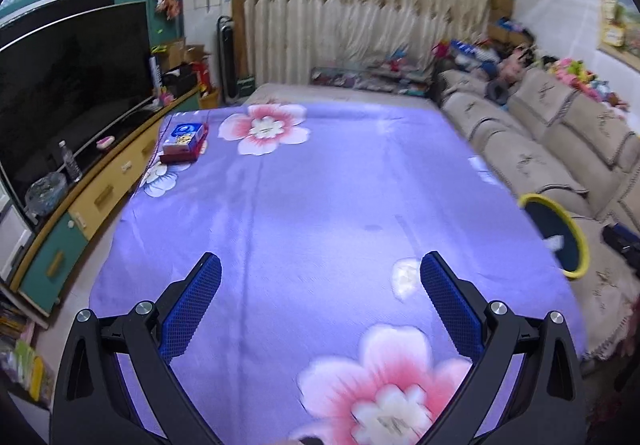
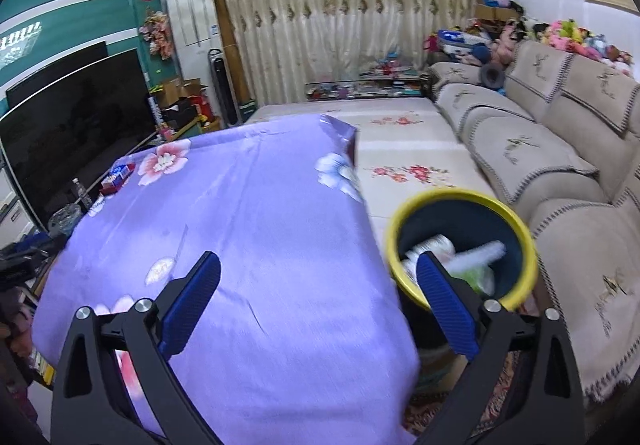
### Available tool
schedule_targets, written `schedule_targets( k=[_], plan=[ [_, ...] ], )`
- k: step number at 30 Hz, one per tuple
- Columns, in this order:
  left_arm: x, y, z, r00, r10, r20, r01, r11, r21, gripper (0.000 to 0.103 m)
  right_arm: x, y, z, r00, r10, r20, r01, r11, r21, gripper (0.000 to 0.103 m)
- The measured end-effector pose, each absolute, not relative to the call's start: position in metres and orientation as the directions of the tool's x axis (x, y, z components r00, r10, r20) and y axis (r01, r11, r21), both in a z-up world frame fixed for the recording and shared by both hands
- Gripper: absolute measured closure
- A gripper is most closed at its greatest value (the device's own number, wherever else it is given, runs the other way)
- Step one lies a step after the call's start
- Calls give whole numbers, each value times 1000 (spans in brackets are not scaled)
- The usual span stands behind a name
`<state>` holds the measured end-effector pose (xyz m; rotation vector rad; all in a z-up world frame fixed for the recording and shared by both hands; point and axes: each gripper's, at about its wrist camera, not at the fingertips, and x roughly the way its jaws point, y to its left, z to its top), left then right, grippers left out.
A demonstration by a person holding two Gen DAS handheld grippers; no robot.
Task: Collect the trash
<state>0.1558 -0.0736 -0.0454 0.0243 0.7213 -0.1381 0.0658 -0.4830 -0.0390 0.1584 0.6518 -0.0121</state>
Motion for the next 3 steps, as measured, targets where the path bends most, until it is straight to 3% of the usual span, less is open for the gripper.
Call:
schedule_targets(
  k=[3],
  plan=[
    [206,-67,-68,723,-51,-688,89,996,19,5,116,-468,-47,765,85,-638,26,986,163,7]
  ],
)
